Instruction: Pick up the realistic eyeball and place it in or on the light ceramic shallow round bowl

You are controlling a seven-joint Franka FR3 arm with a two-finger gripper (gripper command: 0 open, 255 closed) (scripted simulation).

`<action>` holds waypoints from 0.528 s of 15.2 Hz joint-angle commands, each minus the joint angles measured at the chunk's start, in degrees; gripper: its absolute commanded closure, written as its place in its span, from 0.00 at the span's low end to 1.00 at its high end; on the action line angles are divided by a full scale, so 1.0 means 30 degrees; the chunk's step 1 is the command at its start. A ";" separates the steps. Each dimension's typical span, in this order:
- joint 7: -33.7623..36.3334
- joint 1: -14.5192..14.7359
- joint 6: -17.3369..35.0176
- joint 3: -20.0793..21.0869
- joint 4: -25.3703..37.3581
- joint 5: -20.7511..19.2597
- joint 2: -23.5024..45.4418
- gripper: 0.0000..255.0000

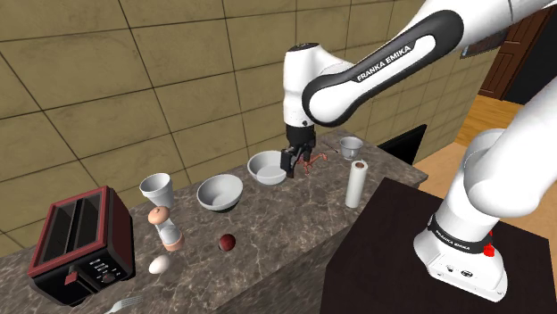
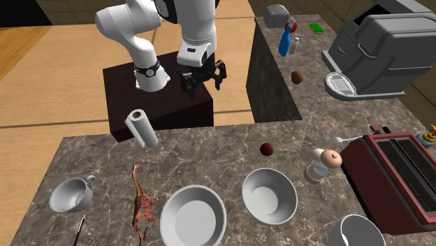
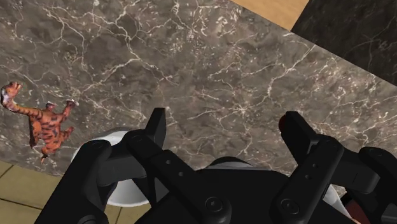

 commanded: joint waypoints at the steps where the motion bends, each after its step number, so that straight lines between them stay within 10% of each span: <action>1: 0.0758 0.0080 0.1195 0.0505 0.0416 -0.0233 0.1506 0.00; 8: 0.3575 0.0425 0.4241 0.1389 0.2831 -0.2409 0.6899 0.00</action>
